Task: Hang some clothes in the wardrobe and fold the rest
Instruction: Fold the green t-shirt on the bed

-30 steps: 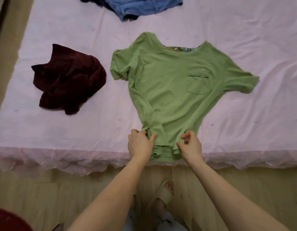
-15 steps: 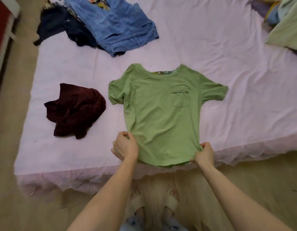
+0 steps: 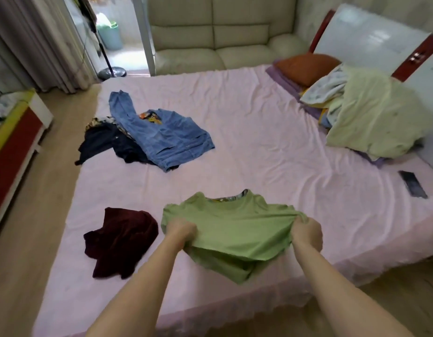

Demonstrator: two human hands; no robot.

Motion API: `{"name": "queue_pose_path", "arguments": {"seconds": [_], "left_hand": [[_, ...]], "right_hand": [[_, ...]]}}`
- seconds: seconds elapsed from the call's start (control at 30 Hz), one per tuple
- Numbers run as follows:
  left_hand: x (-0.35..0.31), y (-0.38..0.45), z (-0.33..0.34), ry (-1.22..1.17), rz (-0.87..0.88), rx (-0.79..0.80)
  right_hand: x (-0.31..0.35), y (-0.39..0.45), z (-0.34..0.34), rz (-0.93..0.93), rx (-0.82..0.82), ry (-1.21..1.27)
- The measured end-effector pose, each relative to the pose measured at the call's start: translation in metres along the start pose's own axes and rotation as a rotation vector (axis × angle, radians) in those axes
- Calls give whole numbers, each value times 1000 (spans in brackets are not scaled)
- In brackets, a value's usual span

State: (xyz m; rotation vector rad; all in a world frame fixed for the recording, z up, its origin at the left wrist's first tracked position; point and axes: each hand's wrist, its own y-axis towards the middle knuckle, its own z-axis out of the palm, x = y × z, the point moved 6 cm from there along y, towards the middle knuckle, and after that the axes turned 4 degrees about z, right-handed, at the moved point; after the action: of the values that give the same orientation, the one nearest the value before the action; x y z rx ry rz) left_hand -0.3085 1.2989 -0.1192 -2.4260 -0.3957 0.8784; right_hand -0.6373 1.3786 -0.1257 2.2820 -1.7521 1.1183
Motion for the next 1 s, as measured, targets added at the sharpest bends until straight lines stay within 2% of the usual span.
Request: {"name": "queue_pose_path", "arguments": {"seconds": [0.03,0.1,0.23,0.3,0.37,0.43,0.5,0.6,0.67,0.77,0.83,0.93,1.0], "left_hand": [[-6,5,-10,7,19,-45],[-16,17,-25,-128,-3,-75],[-51,52,-34,-518,-31,22],[-71,56,-38,-760,-22,88],[-98,72,-31,-884,-7,188],[-112,85,-20,-840,-28,285],[-129,115,-10,-641,-40,284],[-166,153,-21,-477,-12,102],[-198,161,-51,-455,111,-60],[-253,168,-116,-445,328,-253],[-285,163,-162,-503,404,-348],[-307,156,-211,-478,394,-511],[-306,147,-232,-373,381,-549]], "right_hand": [[13,4,-9,-1,-36,66],[35,17,-16,-12,-63,201],[88,48,-16,-89,-21,364],[113,58,-5,-99,62,421],[141,78,22,-92,219,466],[162,82,49,-102,374,444],[194,92,72,-143,495,414],[250,99,94,-258,627,344],[285,94,96,-339,656,318],[355,92,83,-499,617,376],[401,93,66,-571,591,444],[449,99,37,-625,585,473],[461,103,13,-638,523,469]]}}
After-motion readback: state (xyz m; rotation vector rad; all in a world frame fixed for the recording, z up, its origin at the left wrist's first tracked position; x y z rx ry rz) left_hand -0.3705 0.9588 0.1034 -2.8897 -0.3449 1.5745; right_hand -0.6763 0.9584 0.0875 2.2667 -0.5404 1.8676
